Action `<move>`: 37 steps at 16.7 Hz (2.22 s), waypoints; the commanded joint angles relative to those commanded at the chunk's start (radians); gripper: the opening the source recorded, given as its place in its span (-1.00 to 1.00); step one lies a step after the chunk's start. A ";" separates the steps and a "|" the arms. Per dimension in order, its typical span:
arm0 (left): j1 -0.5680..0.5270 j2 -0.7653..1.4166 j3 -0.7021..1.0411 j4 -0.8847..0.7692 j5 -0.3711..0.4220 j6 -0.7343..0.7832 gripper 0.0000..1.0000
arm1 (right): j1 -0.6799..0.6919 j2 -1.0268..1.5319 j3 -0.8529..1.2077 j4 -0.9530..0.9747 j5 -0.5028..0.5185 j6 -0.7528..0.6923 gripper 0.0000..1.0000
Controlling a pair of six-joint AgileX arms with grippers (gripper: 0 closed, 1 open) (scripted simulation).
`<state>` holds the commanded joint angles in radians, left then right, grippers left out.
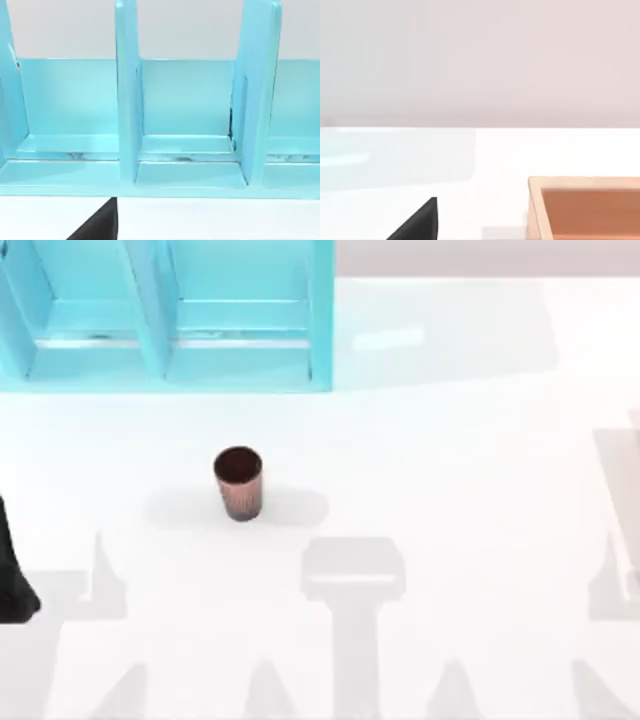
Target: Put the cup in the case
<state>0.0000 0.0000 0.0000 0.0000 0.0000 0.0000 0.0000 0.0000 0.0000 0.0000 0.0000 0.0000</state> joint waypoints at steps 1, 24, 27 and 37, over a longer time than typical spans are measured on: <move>0.000 0.000 0.000 0.000 0.000 0.000 1.00 | 0.000 0.000 0.000 0.000 0.000 0.000 1.00; 0.000 0.000 0.000 0.000 0.000 0.000 1.00 | 0.679 1.712 1.707 -0.915 0.271 0.622 1.00; 0.000 0.000 0.000 0.000 0.000 0.000 1.00 | 0.769 1.992 1.983 -1.066 0.294 0.723 1.00; 0.000 0.000 0.000 0.000 0.000 0.000 1.00 | 0.904 2.452 2.444 -1.316 0.321 0.889 1.00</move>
<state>0.0000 0.0000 0.0000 0.0000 0.0000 0.0000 0.9041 2.4519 2.4441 -1.3164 0.3214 0.8894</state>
